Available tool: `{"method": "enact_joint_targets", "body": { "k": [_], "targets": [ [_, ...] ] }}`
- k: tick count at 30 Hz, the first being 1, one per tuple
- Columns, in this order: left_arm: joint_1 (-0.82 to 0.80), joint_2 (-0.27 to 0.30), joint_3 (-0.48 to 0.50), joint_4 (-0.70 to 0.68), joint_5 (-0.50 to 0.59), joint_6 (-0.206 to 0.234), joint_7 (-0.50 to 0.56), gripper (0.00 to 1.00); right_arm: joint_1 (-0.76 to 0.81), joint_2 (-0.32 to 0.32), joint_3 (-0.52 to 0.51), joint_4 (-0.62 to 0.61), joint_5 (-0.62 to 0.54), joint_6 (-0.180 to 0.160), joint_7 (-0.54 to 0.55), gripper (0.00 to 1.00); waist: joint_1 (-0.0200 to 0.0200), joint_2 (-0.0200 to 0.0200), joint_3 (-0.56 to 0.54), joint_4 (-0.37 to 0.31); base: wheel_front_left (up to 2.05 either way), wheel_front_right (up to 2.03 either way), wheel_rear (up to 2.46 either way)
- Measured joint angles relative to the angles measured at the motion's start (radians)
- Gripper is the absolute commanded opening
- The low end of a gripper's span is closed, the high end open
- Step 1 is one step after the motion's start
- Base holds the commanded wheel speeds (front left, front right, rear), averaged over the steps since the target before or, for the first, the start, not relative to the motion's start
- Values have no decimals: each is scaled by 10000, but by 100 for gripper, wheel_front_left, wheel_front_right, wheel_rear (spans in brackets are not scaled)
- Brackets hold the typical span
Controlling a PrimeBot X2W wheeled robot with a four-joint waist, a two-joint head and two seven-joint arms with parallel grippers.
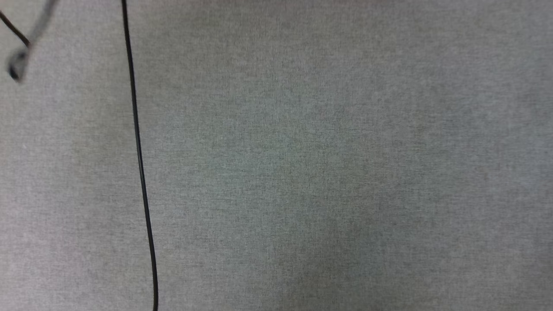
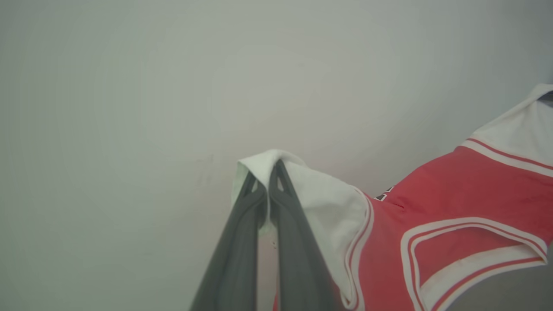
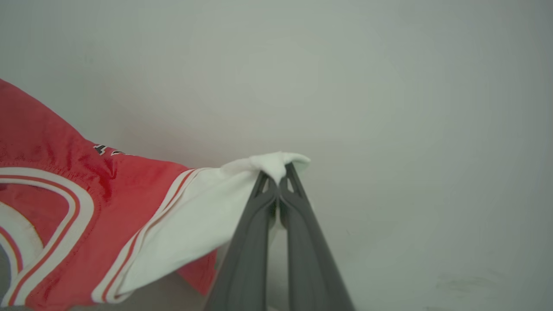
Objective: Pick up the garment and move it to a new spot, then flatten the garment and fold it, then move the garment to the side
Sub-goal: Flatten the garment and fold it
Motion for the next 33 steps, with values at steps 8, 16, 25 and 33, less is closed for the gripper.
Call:
{"method": "enact_joint_targets", "body": {
  "k": [8, 16, 25, 33],
  "targets": [
    [2679, 616, -683, -159, -616, -2, -711, 0, 2501, 21, 802, 364, 895, 0, -995, 0, -1, 0, -905, -51, 0, 0, 0],
    [5966, 1289, -897, -1294, -1327, 460, -1049, 0, 5453, -35, 1438, -167, 1565, 0, -1693, 0, -3, 0, -2211, -81, 0, 0, 0],
    [9837, 2228, -1400, -2980, -2155, 1595, -1024, 0, 9226, -525, 1459, -819, 1998, 0, -1875, 0, -5, 0, -3860, -124, 0, 0, 0],
    [12547, 3057, -1781, -4259, -2903, 2485, -907, 0, 12370, -859, 623, -1459, 2328, 0, -1337, 0, -6, 1, -4942, -223, 0, 0, 0]
  ]
}}
